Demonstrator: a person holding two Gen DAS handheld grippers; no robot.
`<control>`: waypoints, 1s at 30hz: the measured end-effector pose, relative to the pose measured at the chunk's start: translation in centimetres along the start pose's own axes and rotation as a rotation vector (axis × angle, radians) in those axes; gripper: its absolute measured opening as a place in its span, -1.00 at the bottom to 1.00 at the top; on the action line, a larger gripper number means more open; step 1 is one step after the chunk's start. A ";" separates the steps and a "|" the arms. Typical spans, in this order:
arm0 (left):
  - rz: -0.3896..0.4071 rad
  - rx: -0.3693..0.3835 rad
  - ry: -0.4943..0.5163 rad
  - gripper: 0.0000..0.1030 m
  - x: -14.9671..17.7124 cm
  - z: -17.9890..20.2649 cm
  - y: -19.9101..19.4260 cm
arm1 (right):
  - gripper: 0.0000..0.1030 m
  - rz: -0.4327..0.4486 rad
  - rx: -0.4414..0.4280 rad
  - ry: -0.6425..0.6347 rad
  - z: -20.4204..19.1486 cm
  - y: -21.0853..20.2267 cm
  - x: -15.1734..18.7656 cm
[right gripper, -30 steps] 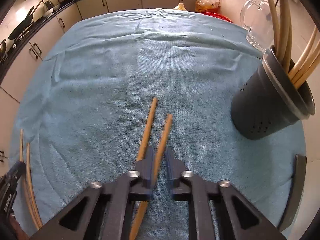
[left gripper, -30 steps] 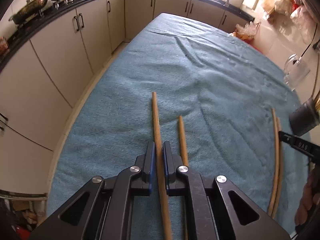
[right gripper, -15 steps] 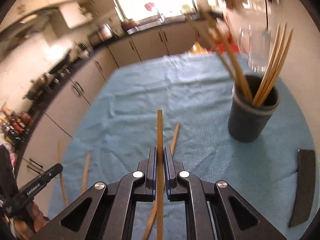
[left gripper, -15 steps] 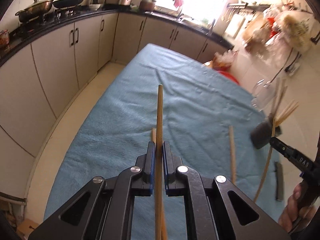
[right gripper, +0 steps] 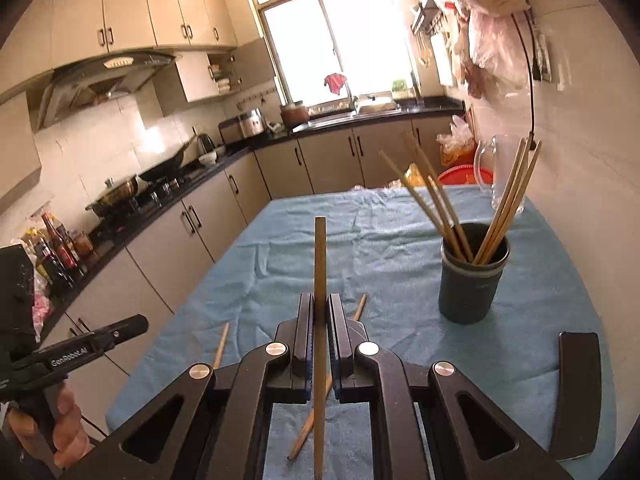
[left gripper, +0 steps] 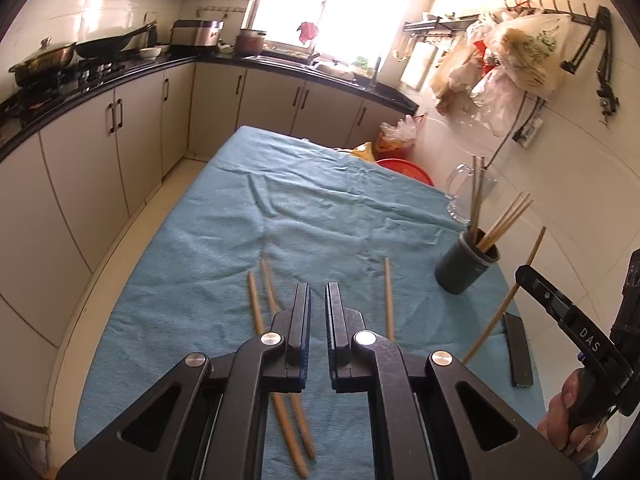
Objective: Organize utensils
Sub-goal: 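Lift the right gripper's chopstick upright while the left gripper regrasps its chopstick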
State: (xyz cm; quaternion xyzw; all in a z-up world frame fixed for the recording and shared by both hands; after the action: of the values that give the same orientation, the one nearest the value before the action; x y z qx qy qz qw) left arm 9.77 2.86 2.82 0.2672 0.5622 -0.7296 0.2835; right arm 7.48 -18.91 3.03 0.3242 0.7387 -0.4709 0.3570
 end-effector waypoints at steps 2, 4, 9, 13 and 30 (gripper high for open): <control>0.006 0.002 0.004 -0.87 0.2 0.4 -0.5 | -0.86 0.018 0.003 -0.008 -0.2 -0.7 -0.1; 0.009 0.004 0.018 -0.87 0.1 0.9 -0.6 | -0.86 0.022 -0.002 -0.010 -0.2 -0.9 -0.1; -0.041 -0.005 0.032 -0.87 0.0 1.4 1.0 | -0.86 0.024 -0.007 0.002 0.1 -1.2 0.0; -0.198 -0.008 0.004 -0.76 0.6 1.0 5.4 | -0.86 0.032 -0.009 0.011 0.5 -1.6 -0.2; -0.475 -0.254 0.021 -0.65 2.7 0.4 18.1 | -0.86 0.044 -0.036 0.048 2.5 -2.1 0.0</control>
State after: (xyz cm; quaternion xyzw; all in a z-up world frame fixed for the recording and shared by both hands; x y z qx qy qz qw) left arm 20.77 -1.60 -11.12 0.0977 0.6990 -0.6965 0.1295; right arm 6.29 -21.95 3.31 0.3451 0.7481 -0.4415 0.3555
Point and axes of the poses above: each gripper's, at about its wrist camera, not at the fingertips, and y roughly the way its jaws point, z to its right, x to its underside, the point moved 5 cm from there along y, roughly the way its jaws point, and after that the axes turned 6 degrees about -x, right-handed, at the moved point
